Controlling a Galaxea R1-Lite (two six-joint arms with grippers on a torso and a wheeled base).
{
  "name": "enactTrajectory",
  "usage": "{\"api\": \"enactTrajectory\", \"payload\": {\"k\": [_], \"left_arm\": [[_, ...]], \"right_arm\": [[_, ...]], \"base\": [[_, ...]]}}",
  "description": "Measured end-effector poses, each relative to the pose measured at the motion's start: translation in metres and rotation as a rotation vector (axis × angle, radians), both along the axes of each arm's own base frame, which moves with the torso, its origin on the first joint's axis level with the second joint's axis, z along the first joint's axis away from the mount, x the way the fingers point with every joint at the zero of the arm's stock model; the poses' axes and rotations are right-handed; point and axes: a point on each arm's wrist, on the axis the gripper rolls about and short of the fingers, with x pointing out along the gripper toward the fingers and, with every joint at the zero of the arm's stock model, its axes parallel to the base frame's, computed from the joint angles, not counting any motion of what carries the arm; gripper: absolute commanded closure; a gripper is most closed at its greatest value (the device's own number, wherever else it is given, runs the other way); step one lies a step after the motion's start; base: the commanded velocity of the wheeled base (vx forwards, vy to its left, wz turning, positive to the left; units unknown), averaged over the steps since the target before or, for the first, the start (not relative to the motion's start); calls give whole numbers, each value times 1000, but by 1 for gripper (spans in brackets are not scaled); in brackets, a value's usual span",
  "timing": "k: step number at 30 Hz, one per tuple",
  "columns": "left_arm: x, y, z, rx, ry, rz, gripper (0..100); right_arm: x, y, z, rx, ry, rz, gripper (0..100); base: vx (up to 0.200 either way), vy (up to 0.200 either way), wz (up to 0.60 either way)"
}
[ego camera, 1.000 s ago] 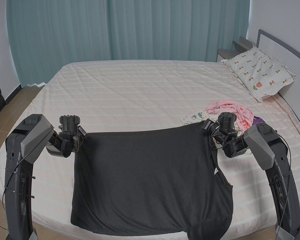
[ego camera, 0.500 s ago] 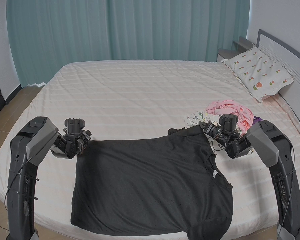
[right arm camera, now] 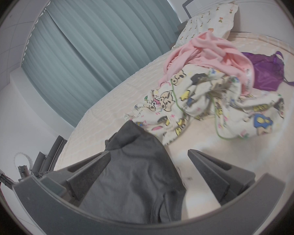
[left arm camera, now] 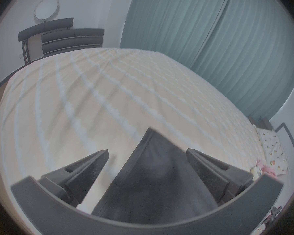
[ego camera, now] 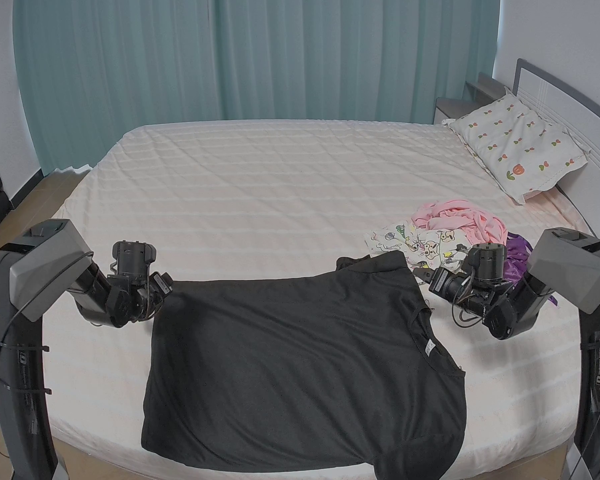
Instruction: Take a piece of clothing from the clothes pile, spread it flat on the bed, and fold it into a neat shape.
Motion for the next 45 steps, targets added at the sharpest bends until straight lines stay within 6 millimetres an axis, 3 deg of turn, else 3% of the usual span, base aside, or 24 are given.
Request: {"api": "enactTrajectory", "payload": {"k": [8,16,22,27,38,45], "left_arm": [[-77,-13,6,-41,84,-64,0],[-162,-26,0,-80,153,-129,0],[-201,-35,-5,-121,168,-170,0],[-208,-39,-17,-138,174,-176,0],[-199,-45,-51,-82,129,-127,0],[-193,-49,-62,-75,137,-134,0]], "right_arm": [[-50,-7,14,50,29,-16,0],[-90,-11,15,151,73,-94,0],[-115,-13,11,213,126,-141,0],[-125,-11,9,221,153,-144,0],[-130,-6,11,261,124,-139,0],[-131,-5,9,261,131,-136,0]], "base": [[-200,0,0],[-200,0,0],[-67,0,0],[0,0,0],[0,0,0],[0,0,0]]}}
